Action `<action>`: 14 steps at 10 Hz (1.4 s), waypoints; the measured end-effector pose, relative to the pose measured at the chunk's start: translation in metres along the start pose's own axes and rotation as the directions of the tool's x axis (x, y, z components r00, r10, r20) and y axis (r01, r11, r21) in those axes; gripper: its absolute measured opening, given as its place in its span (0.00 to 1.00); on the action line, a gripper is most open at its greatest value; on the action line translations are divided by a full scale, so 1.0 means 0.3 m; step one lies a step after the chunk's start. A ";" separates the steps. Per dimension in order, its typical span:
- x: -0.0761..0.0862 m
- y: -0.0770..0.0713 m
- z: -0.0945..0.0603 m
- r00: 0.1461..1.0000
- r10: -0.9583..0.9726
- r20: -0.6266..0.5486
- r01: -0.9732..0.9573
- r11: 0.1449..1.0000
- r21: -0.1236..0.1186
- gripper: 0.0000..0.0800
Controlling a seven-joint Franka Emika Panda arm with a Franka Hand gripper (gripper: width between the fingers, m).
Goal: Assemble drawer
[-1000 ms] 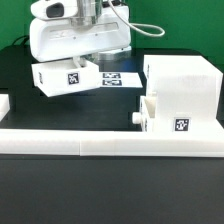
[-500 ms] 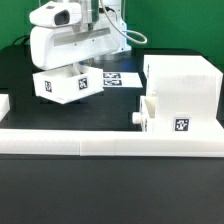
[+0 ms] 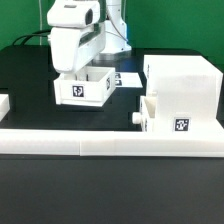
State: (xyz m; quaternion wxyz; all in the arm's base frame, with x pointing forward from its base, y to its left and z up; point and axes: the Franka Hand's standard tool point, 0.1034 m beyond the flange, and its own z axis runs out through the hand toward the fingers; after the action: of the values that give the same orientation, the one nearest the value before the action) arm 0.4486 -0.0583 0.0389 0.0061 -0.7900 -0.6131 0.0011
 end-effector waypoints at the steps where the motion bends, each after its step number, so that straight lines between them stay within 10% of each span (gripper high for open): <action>1: -0.001 0.000 0.002 0.999 -0.051 0.001 0.051 0.999 0.000 0.06; 10: 0.045 0.087 -0.021 0.967 -0.254 0.028 0.253 0.967 0.024 0.06; 14: 0.092 0.210 -0.055 0.966 -0.256 0.035 0.255 0.967 0.013 0.06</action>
Offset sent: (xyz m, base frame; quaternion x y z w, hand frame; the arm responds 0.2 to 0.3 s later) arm 0.0324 0.0045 0.0125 0.0114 -0.0401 -0.0687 0.9968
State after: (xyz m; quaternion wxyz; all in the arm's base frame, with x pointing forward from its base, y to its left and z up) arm 0.5165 -0.0472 0.0549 -0.0014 -0.7042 -0.7097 0.0173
